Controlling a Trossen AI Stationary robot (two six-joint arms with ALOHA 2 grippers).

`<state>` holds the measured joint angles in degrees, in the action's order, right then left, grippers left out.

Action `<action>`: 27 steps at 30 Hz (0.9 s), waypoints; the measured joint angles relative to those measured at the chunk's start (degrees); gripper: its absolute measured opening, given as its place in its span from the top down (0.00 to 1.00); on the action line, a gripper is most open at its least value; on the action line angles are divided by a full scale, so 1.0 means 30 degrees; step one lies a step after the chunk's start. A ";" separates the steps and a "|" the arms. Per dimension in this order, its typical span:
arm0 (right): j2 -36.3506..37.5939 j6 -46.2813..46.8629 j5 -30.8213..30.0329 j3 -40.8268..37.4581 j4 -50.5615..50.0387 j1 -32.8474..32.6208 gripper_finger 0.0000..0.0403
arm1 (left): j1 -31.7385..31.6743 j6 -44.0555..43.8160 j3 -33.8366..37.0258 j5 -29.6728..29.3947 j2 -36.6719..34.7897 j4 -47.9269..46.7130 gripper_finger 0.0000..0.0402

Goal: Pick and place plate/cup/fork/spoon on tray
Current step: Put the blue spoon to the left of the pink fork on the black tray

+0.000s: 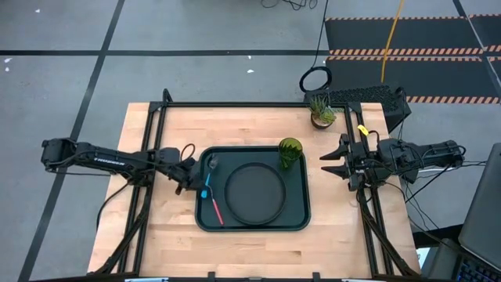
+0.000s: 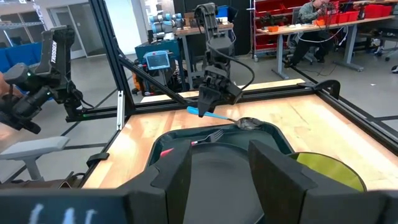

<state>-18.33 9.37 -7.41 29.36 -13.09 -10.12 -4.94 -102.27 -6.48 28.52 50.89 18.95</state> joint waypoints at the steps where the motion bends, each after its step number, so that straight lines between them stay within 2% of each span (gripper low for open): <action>1: 0.0000 0.0000 -0.0003 0.0000 0.0004 -0.0001 0.63 | 0.0055 -0.0283 0.0000 -0.0011 -0.0001 -0.0004 0.98; 10: 0.0000 0.0000 -0.0003 0.0000 0.0004 -0.0003 0.63 | 0.0957 -0.2063 0.0000 -0.0028 0.0000 0.0048 0.98; 16: 0.0000 0.0000 -0.0003 0.0000 0.0004 -0.0003 0.63 | 0.1435 -0.2097 0.0000 0.0153 0.0000 -0.0137 0.98; 27: -0.0007 0.0000 -0.0003 -0.0005 -0.0003 -0.0001 0.63 | 0.1448 -0.4096 0.0007 0.0145 0.0029 -0.0499 0.97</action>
<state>-18.35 9.37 -7.42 29.35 -13.10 -10.12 -0.60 -114.56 -6.46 28.95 50.98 17.45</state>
